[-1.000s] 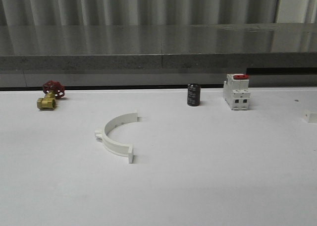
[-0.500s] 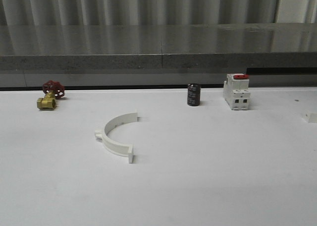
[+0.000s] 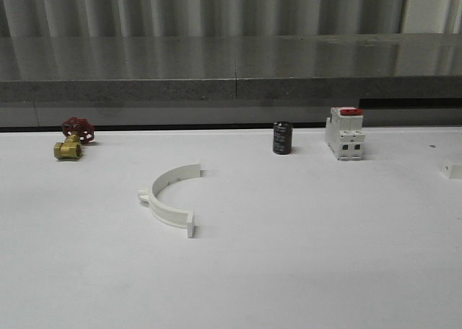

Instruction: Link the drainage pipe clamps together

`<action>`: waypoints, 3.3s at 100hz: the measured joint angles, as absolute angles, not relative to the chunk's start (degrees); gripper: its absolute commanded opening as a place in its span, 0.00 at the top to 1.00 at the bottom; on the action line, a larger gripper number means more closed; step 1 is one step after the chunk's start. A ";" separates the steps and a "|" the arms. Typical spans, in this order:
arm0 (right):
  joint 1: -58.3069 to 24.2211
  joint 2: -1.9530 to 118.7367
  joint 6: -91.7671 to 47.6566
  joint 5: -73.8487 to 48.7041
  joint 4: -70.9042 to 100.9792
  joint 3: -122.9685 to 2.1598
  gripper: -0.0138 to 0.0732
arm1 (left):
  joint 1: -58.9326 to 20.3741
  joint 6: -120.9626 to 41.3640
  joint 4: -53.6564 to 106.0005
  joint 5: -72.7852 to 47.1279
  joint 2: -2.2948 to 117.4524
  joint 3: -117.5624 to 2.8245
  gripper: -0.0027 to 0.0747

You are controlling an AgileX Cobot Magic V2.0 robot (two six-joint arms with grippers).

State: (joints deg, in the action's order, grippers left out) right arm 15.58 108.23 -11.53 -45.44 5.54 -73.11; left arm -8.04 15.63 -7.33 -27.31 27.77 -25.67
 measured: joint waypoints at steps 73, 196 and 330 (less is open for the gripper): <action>15.58 111.87 -12.09 -45.22 5.88 -73.21 0.77 | -8.04 15.63 -7.33 -27.31 27.77 -25.67 0.99; -18.43 106.27 29.57 -49.53 -4.31 -81.61 0.89 | -8.04 15.63 -7.33 -27.44 27.77 -25.67 0.99; -35.11 123.03 49.34 -52.53 -11.87 -96.16 0.89 | -8.04 15.63 -7.33 -27.56 27.77 -25.67 0.99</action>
State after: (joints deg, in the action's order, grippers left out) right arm -35.11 123.03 49.34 -52.53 -11.87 -96.16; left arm -8.04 15.63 -7.33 -27.56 27.77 -25.67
